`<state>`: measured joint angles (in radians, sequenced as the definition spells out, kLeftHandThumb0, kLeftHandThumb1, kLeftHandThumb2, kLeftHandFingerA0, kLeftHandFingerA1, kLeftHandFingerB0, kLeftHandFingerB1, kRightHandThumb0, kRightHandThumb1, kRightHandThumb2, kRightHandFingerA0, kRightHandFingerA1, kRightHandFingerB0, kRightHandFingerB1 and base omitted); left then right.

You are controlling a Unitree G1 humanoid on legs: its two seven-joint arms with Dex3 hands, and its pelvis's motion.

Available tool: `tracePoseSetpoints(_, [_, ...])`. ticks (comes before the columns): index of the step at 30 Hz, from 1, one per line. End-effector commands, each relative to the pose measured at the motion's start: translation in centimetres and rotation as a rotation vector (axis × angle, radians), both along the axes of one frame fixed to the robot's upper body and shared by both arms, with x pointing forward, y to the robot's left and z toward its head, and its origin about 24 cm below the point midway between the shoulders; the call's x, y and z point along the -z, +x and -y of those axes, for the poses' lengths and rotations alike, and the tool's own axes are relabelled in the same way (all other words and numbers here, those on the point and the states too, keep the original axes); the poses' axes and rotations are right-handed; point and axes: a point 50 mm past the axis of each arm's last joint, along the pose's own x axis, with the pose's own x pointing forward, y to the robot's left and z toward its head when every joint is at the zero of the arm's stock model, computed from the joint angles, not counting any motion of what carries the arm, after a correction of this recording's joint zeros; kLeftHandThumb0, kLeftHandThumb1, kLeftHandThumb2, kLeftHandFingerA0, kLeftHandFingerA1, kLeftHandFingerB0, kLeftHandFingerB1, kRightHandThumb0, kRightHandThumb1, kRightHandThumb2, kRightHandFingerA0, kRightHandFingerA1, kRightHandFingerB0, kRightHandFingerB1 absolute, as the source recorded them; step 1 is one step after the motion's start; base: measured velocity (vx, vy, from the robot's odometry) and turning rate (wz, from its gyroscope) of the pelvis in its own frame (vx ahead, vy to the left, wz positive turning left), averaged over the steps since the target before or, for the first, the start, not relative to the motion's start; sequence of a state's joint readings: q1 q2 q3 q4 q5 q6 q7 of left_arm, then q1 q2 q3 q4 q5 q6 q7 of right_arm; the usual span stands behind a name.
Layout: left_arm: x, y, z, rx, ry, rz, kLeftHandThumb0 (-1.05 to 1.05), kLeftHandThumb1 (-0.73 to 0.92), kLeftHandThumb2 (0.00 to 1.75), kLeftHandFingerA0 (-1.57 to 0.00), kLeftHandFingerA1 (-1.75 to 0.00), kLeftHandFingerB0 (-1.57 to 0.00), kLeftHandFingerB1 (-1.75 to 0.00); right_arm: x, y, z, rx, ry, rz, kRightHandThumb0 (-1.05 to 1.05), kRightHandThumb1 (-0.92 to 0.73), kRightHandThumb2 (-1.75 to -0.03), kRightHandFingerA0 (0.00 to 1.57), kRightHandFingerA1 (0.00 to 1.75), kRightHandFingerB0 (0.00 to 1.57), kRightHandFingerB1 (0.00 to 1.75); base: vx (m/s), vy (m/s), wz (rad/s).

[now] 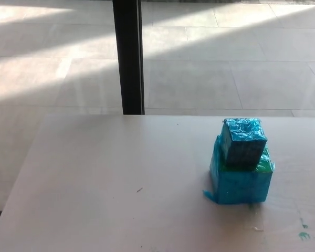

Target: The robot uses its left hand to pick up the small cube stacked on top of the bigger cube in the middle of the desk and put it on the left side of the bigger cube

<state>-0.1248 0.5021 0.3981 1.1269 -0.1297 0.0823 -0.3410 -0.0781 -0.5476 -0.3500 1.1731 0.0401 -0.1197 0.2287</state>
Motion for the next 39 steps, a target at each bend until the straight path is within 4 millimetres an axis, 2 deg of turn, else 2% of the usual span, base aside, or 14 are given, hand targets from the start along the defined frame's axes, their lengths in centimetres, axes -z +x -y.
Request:
tracePoseSetpoints(1, [-4.2, 2.4, -2.8, -0.061, 0.079, 0.124, -0.83, 0.57, 0.97, -0.22, -0.60, -0.08, -0.45, -0.2, -0.3, 0.3, -0.027, 0.022, 0.006, -0.53, -0.56, -0.91, 0.51, 0.71, 0.33, 0.50, 0.00, 0.000, 0.00])
tracePoseSetpoints(2, [-5.5, 3.4, -3.2, -0.014, 0.124, 0.123, -0.83, 0.75, 0.64, -0.17, -0.55, -0.10, -0.34, -0.2, -0.2, 0.3, -0.041, 0.022, 0.007, -0.50, -0.70, -0.61, 0.51, 0.73, 0.39, 0.40, 0.00, 0.000, 0.00])
tracePoseSetpoints(7, [-13.7, 9.4, -4.3, 0.166, 0.358, 0.217, -0.85, 0.60, 0.97, -0.15, -0.59, -0.12, -0.46, -0.2, -0.2, 0.1, -0.083, 0.021, -0.008, -0.49, -0.70, -0.61, 0.49, 0.73, 0.38, 0.41, 0.00, 0.000, 0.00])
tracePoseSetpoints(10, [-18.1, 12.9, -3.2, 0.209, 0.416, 0.342, -0.80, 0.76, 0.63, -0.21, -0.53, -0.23, -0.32, -0.2, -0.1, 0.0, -0.088, 0.020, -0.012, -0.50, -0.71, -0.61, 0.49, 0.74, 0.37, 0.42, 0.00, 0.000, 0.00])
tracePoseSetpoints(13, [-21.5, 15.6, -1.2, 0.370, 0.494, 0.459, -0.73, 0.67, 0.97, -0.13, -0.52, -0.19, -0.45, -0.2, 0.0, -0.1, -0.102, 0.022, -0.020, -0.52, -0.70, -0.61, 0.48, 0.75, 0.36, 0.43, 0.00, 0.000, 0.00])
tracePoseSetpoints(15, [-23.9, 18.1, 0.6, 0.353, 0.495, 0.478, -0.81, 0.72, 0.62, -0.21, -0.53, -0.16, -0.34, -0.2, -0.1, -0.1, -0.110, 0.022, -0.018, -0.51, -0.71, -0.61, 0.48, 0.75, 0.36, 0.43, 0.00, 0.000, 0.00])
tracePoseSetpoints(20, [-29.1, 22.3, 5.7, 0.442, 0.542, 0.568, -0.80, 0.54, 0.88, -0.16, -0.49, -0.13, -0.42, -0.1, -0.2, -0.1, -0.104, 0.019, -0.029, -0.49, -0.70, -0.61, 0.47, 0.72, 0.37, 0.42, 0.00, 0.000, 0.00])
tracePoseSetpoints(22, [-29.5, 22.7, 6.3, 0.462, 0.566, 0.570, -0.80, 0.54, 0.88, -0.16, -0.49, -0.13, -0.42, -0.1, -0.2, -0.1, -0.104, 0.018, -0.028, -0.49, -0.70, -0.61, 0.47, 0.72, 0.37, 0.42, 0.00, 0.000, 0.00])
tracePoseSetpoints(23, [-31.1, 23.5, 8.0, 0.539, 0.625, 0.611, -0.79, 0.70, 0.61, -0.21, -0.44, -0.18, -0.34, 0.0, -0.3, -0.1, -0.117, 0.017, -0.037, -0.53, -0.55, -0.93, 0.45, 0.71, 0.31, 0.54, 0.00, 0.000, 0.00])
tracePoseSetpoints(24, [-31.8, 23.9, 8.9, 0.564, 0.635, 0.617, -0.85, 0.68, 0.61, -0.19, -0.43, -0.18, -0.32, 0.0, -0.3, -0.1, -0.114, 0.015, -0.041, -0.49, -0.71, -0.61, 0.47, 0.71, 0.37, 0.43, 0.00, 0.000, 0.00])
tracePoseSetpoints(28, [-34.6, 25.1, 13.0, 0.663, 0.648, 0.676, -0.86, 0.64, 0.59, -0.27, -0.66, -0.19, -0.37, -0.1, -0.2, -0.1, -0.130, 0.005, -0.047, -0.50, -0.71, -0.61, 0.46, 0.70, 0.37, 0.43, 0.00, 0.000, 0.00])
tracePoseSetpoints(29, [-35.2, 25.4, 14.3, 0.706, 0.659, 0.680, -0.85, 0.50, 0.91, -0.18, -0.58, -0.11, -0.45, 0.0, -0.2, -0.2, -0.122, 0.010, -0.050, -0.51, -0.70, -0.61, 0.47, 0.69, 0.37, 0.42, 0.00, 0.000, 0.00])
tracePoseSetpoints(30, [-35.5, 25.6, 15.4, 0.741, 0.667, 0.687, -0.87, 0.64, 0.61, -0.20, -0.54, -0.15, -0.34, 0.1, -0.3, -0.2, -0.125, 0.012, -0.052, -0.54, -0.55, -0.94, 0.46, 0.71, 0.30, 0.54, 0.00, 0.000, 0.00])
tracePoseSetpoints(39, [-36.5, 26.6, 23.9, 0.903, 0.632, 0.947, -0.66, 0.55, 0.57, -0.36, -0.66, -0.40, -0.49, 0.3, -0.4, -0.3, -0.117, 0.017, -0.059, -0.54, -0.55, -0.93, 0.46, 0.70, 0.33, 0.55, 0.00, 0.000, 0.00])
